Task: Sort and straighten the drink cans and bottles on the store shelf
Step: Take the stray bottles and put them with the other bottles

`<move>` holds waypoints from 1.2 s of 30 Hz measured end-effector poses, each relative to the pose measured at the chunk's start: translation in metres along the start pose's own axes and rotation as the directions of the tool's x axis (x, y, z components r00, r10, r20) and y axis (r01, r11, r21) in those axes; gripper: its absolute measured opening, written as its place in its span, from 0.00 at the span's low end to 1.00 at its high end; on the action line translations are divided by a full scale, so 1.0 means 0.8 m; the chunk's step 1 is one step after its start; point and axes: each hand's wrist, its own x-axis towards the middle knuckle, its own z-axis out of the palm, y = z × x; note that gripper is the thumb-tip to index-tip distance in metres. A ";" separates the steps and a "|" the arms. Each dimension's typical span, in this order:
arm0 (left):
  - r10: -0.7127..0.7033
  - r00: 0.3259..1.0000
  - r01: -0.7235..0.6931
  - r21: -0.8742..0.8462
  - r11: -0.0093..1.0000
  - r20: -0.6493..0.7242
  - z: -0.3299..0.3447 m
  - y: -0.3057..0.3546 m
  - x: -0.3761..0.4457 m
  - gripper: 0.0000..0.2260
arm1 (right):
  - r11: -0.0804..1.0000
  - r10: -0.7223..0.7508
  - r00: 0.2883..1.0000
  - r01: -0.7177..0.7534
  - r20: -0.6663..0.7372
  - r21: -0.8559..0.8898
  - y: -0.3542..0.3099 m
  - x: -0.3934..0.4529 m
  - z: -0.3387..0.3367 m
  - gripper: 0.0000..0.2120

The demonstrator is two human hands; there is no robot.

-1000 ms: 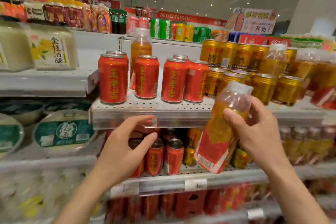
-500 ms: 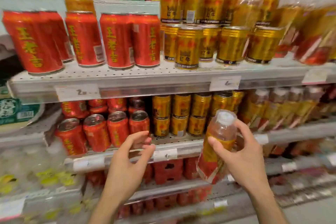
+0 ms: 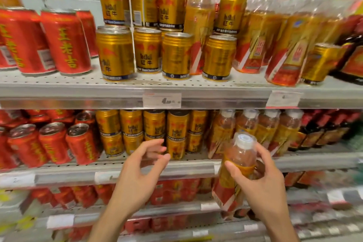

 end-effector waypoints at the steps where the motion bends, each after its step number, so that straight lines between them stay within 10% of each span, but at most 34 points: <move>1: 0.007 1.000 -0.007 -0.009 1.000 0.001 0.004 0.002 0.005 0.11 | 1.000 0.000 1.000 0.000 -0.004 -0.004 0.001 0.004 -0.003 0.36; 26: 0.218 0.976 -0.217 -0.057 0.975 0.024 0.178 0.091 0.050 0.13 | 0.988 -0.154 0.980 0.149 -0.123 -0.048 -0.005 0.096 -0.161 0.34; 36: 0.574 0.808 -0.532 0.254 0.808 -0.135 0.266 0.220 0.120 0.23 | 0.911 -0.409 0.893 0.387 -0.191 -0.143 -0.069 0.214 -0.291 0.28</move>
